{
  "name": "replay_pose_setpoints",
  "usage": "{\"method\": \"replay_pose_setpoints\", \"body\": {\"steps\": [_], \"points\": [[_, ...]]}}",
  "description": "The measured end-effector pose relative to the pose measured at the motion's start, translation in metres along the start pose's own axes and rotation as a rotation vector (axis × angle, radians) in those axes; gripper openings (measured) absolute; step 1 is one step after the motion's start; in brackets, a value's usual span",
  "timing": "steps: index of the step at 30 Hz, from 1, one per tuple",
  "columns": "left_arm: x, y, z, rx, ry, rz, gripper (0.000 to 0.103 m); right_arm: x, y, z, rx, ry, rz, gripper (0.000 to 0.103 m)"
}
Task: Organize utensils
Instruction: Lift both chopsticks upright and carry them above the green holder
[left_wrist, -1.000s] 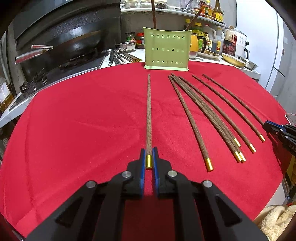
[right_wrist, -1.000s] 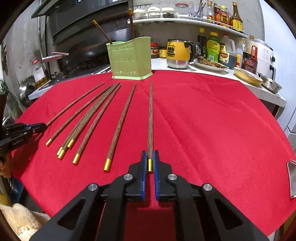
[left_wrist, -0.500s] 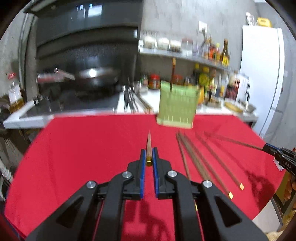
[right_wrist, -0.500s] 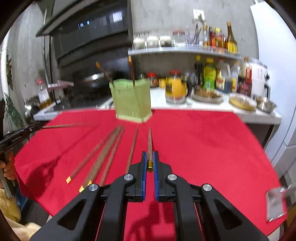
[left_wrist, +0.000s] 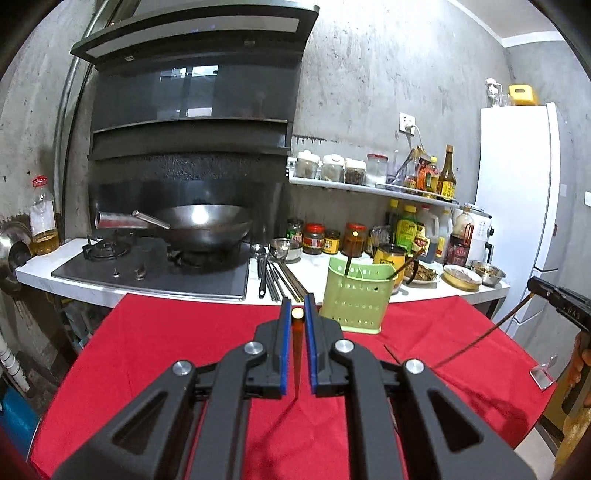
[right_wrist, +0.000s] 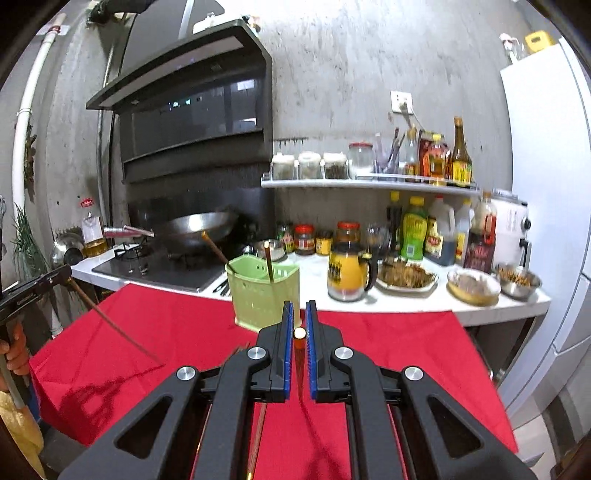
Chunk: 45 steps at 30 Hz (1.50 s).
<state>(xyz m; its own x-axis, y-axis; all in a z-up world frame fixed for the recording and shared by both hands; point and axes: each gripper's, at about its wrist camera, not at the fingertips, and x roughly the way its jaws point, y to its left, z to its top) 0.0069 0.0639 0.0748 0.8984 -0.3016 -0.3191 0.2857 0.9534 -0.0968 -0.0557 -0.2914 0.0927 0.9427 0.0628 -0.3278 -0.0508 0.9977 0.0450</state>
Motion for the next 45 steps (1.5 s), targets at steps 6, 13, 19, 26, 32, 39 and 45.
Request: {"method": "replay_pose_setpoints", "body": {"steps": [6,13,19,26,32,39,45], "points": [[0.002,-0.001,0.005,0.012,-0.005,-0.011,0.007,0.002,-0.001,0.01,-0.005,-0.012,-0.004,0.007],[0.019,-0.008,0.005,0.047,-0.003,0.013,0.007,0.027,-0.007,0.011,0.001,0.025,-0.016,0.008],[0.046,-0.009,-0.01,0.05,0.092,0.019,0.007,0.063,-0.016,-0.011,0.048,0.129,-0.005,0.007],[0.072,-0.009,-0.036,0.059,0.218,0.024,0.007,0.085,-0.017,-0.034,0.068,0.204,-0.006,0.007],[0.079,-0.006,-0.05,0.041,0.273,0.015,0.006,0.083,-0.015,-0.035,0.057,0.21,-0.004,0.007],[0.078,-0.011,-0.022,0.026,0.177,-0.004,0.006,0.087,-0.017,-0.018,0.047,0.156,-0.017,0.006],[0.096,-0.037,0.045,0.046,0.016,-0.087,0.006,0.113,-0.011,0.036,0.006,0.03,-0.033,0.006]]}}
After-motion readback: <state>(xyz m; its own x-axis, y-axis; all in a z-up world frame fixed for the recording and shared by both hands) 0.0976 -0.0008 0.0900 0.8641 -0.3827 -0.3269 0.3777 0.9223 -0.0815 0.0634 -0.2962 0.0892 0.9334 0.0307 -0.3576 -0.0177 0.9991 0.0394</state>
